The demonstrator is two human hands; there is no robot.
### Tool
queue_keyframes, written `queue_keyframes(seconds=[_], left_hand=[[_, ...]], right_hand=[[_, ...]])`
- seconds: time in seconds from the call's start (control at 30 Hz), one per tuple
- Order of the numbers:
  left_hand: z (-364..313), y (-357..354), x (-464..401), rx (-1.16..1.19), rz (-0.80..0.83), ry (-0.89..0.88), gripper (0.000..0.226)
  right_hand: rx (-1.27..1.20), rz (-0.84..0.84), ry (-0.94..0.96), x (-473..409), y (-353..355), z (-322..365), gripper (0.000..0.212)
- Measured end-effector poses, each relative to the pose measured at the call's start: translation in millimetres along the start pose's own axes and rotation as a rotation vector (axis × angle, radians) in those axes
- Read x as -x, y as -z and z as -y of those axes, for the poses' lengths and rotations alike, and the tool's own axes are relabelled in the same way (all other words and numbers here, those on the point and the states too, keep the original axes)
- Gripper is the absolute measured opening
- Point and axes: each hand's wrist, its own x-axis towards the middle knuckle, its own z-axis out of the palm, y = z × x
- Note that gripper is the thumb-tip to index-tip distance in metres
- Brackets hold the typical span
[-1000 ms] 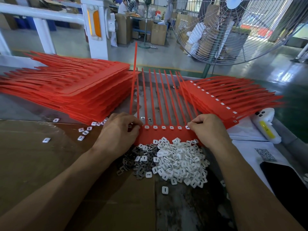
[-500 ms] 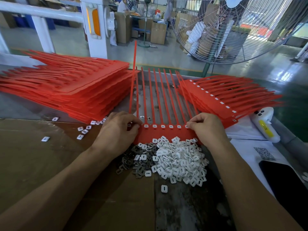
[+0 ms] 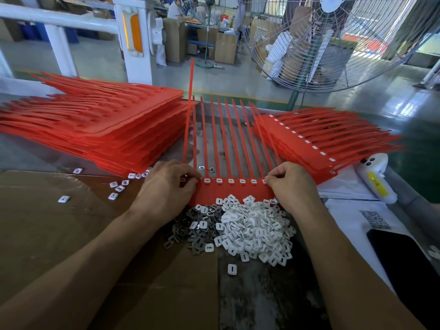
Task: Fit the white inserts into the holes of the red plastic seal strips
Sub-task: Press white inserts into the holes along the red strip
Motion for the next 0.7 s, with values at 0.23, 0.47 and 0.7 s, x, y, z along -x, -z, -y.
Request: queue_keyframes(seconds=[0.23, 0.47, 0.7], left_hand=[[0, 1, 0, -0.012, -0.002, -0.016, 0.018], [2, 0, 1, -0.012, 0.000, -0.008, 0.017], [3, -1, 1, -0.014, -0.005, -0.022, 0.016]], right_hand=[[-0.073, 0.280, 0.197, 14, 36, -1, 0.013], [0.041, 0.413, 0.202, 19, 42, 3, 0.012], [0.063, 0.460, 0.210, 19, 40, 4, 0.012]])
